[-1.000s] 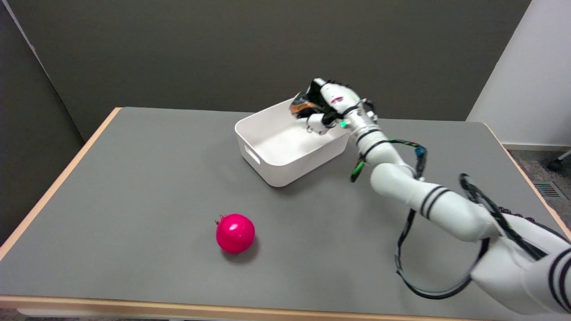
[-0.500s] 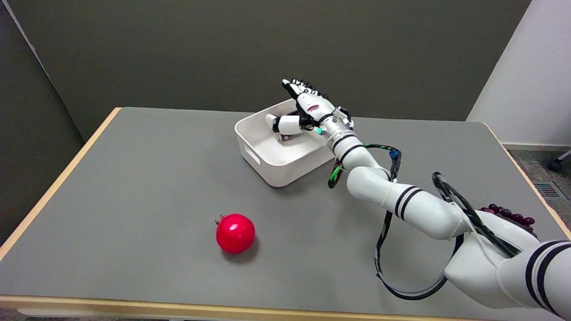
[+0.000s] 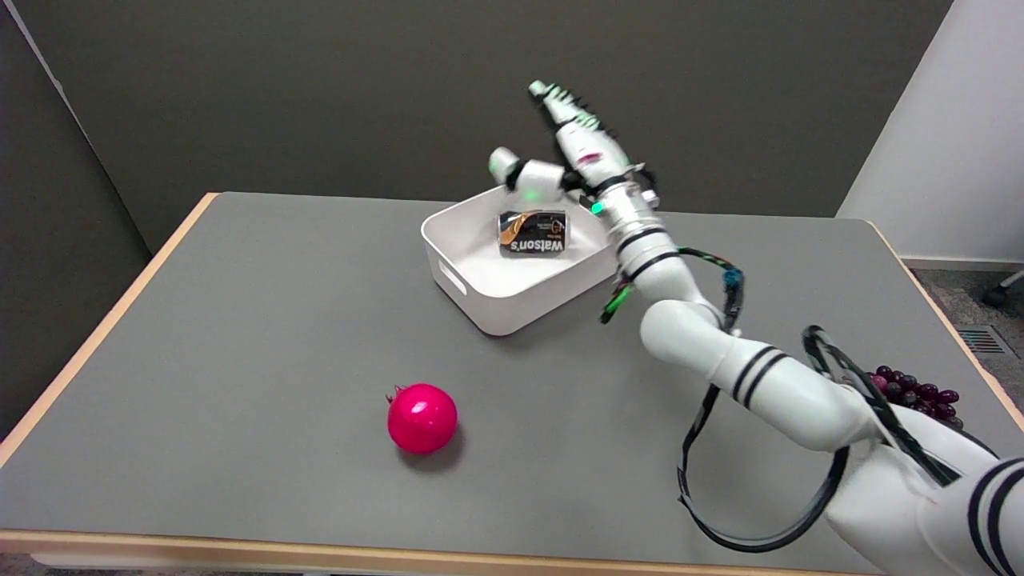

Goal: Place the black can into the white box.

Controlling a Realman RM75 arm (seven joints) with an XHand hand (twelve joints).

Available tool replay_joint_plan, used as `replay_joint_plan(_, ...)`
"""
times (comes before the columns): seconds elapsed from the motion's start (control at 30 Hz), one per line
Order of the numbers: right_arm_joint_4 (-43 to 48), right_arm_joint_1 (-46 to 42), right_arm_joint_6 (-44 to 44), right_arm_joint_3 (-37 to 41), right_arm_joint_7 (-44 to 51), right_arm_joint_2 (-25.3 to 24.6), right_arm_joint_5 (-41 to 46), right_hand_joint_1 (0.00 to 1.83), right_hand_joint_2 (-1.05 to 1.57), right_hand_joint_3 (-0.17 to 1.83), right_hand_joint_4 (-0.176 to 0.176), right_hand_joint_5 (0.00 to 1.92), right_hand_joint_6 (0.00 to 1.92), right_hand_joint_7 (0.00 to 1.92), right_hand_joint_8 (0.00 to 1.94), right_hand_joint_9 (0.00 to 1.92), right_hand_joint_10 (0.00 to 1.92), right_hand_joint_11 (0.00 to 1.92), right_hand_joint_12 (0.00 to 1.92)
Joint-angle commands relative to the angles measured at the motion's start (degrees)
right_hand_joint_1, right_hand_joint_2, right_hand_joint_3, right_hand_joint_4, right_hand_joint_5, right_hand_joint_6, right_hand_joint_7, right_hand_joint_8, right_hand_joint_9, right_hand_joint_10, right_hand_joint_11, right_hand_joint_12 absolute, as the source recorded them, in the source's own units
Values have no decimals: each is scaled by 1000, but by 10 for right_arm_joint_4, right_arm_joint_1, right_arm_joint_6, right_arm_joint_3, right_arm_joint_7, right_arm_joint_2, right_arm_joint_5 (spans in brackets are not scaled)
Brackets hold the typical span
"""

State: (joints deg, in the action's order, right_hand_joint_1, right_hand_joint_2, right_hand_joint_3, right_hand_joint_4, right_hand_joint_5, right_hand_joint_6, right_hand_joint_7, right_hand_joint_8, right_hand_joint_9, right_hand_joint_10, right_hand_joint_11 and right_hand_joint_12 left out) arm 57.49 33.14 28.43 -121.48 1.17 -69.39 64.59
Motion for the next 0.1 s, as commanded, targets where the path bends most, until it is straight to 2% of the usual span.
replay_joint_plan(0.03, 211, -194, 167, 234, -3, 152, 147, 243, 637, 941, -8, 39, 217, -1, 146, -1, 42, -1, 344)
replay_joint_plan(0.1, 200, -208, 196, 239, -7, 171, 185, 226, 642, 864, -12, 34, 277, 2, 195, -1, 57, -1, 341)
